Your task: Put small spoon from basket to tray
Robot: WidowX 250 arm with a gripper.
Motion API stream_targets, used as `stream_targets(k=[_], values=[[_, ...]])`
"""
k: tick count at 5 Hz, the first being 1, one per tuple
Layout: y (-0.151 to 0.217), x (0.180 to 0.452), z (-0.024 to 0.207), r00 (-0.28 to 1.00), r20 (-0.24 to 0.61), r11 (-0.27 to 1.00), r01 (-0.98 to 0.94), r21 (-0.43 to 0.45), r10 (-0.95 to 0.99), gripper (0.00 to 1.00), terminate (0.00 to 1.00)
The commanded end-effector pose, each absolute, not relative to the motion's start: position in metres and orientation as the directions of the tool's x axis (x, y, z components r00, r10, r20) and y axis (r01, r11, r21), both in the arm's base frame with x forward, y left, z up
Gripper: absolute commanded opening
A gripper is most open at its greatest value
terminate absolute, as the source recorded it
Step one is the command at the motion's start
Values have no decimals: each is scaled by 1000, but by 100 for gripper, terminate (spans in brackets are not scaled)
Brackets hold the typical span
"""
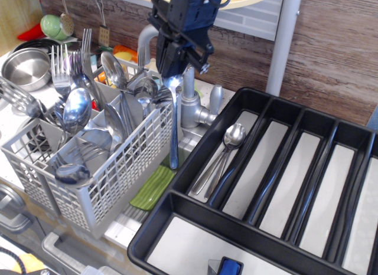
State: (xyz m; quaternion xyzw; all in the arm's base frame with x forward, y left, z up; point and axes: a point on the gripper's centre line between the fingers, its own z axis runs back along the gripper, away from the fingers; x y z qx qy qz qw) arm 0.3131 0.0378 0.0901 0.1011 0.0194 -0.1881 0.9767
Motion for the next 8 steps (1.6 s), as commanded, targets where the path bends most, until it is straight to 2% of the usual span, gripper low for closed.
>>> stream_targets(k=[1,2,3,4,5,8], values=[[48,322,83,912,63,903,389,180,-405,0,0],[44,323,63,918,148,929,359,89,-368,0,0],[43,327,50,916,175,932,359,43,-361,0,0],[37,327,41,933,137,942,335,14,-334,0,0],[32,329,44,945,102,950,310,15,-310,100,0],[32,329,44,945,102,950,310,15,-310,100,0]])
